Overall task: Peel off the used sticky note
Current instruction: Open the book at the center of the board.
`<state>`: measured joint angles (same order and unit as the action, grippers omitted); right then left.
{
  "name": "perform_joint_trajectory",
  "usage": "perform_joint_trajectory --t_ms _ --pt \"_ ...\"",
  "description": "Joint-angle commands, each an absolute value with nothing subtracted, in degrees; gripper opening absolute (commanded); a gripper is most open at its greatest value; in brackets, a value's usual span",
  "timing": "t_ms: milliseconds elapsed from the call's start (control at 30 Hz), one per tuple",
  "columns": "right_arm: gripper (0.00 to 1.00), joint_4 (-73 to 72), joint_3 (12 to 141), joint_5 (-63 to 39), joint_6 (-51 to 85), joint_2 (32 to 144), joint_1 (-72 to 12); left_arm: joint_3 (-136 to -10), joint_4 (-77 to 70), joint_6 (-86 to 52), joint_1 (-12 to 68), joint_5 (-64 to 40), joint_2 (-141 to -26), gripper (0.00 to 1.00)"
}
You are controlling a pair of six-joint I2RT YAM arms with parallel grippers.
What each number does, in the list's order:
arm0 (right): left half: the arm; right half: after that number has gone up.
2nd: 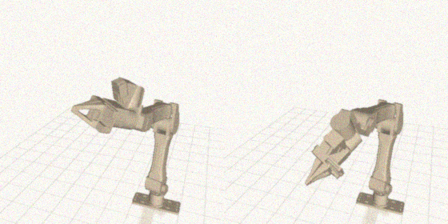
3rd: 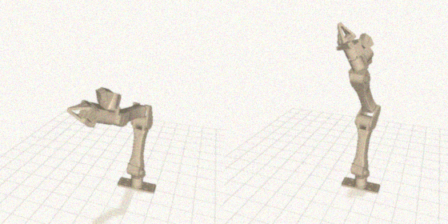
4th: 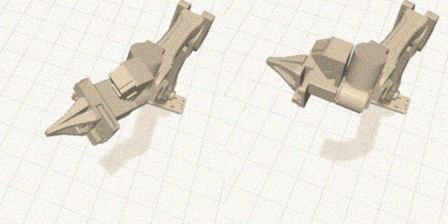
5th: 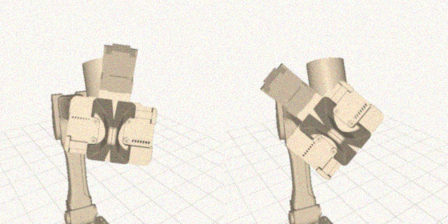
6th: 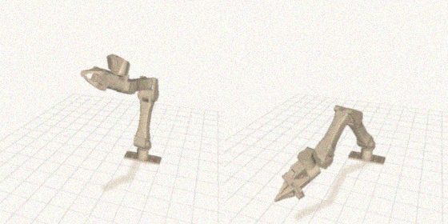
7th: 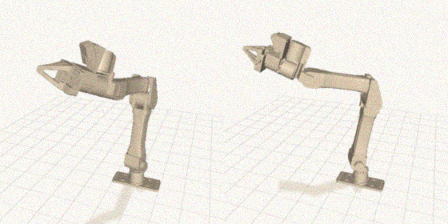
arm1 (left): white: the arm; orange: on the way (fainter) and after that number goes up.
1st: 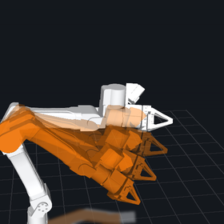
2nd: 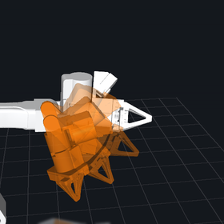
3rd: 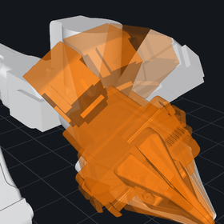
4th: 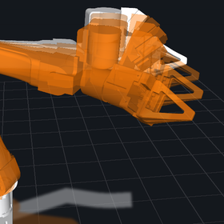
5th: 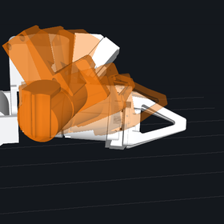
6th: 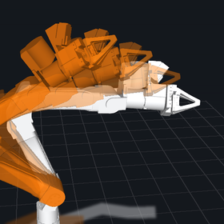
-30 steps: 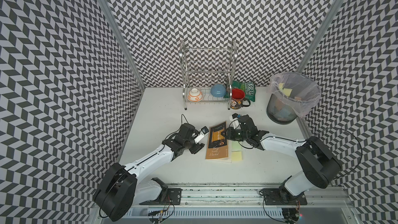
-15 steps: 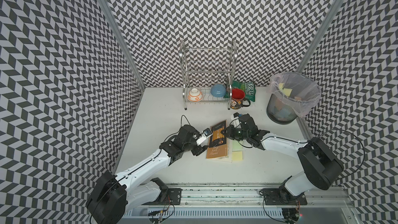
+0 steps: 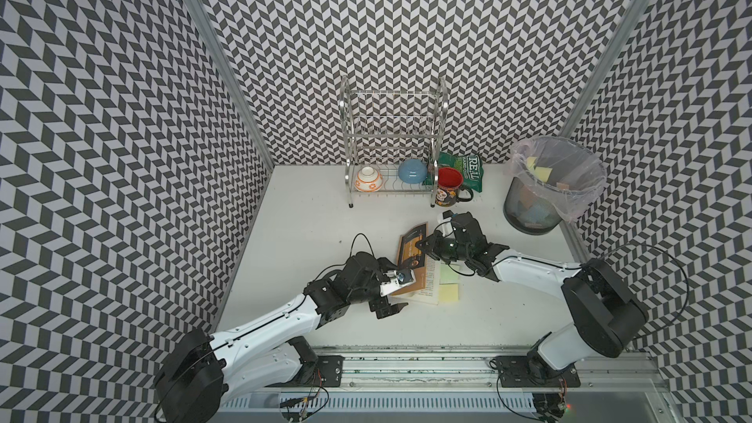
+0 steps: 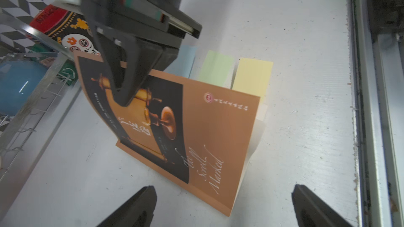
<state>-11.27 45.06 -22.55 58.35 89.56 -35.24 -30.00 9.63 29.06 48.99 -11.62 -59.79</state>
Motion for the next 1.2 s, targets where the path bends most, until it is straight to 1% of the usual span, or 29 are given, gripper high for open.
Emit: perform_joint_trajectory --t_ms 0,167,433,567,700,800,900,967,1033,1100,1167 --pt "0.0 -17.8 47.0 -22.8 61.2 90.2 -35.6 -29.3 3.5 28.1 51.5 -8.1 -61.4 1.0" --pt "0.0 -18.3 46.8 -21.7 62.5 90.4 -35.6 -29.6 -0.1 25.2 53.4 -8.0 -62.7 1.0" --pt "0.0 -19.8 46.2 -20.0 65.5 90.3 -35.6 -29.2 -5.7 25.2 56.7 -3.1 -67.0 1.0" --pt "0.0 -20.6 46.2 -19.8 66.3 90.3 -35.6 -28.3 -9.2 25.0 58.0 3.0 -68.2 1.0" --pt "0.0 -20.7 46.1 -19.6 66.5 90.2 -35.6 -28.4 -11.3 24.2 58.0 8.0 -68.6 0.97" --pt "0.0 -20.8 46.1 -19.7 66.5 90.2 -35.6 -28.4 -11.8 24.2 58.0 10.0 -68.4 0.84" --pt "0.0 -21.0 46.1 -19.9 66.5 90.3 -35.6 -27.9 -13.1 24.3 58.0 12.4 -68.9 0.78" --pt "0.0 -21.0 46.1 -19.9 66.4 90.3 -35.6 -27.8 -13.3 24.4 57.9 12.4 -69.1 0.76" --pt "0.0 -20.9 46.1 -19.8 66.3 90.3 -35.6 -27.7 -13.1 24.4 57.9 11.9 -69.4 0.71" --pt "0.0 -20.9 46.1 -19.9 66.3 90.4 -35.6 -27.7 -13.0 24.4 58.0 11.8 -69.5 0.65" --pt "0.0 -20.7 46.2 -19.9 66.2 90.4 -35.6 -28.0 -12.7 24.5 57.9 12.0 -69.6 0.56"
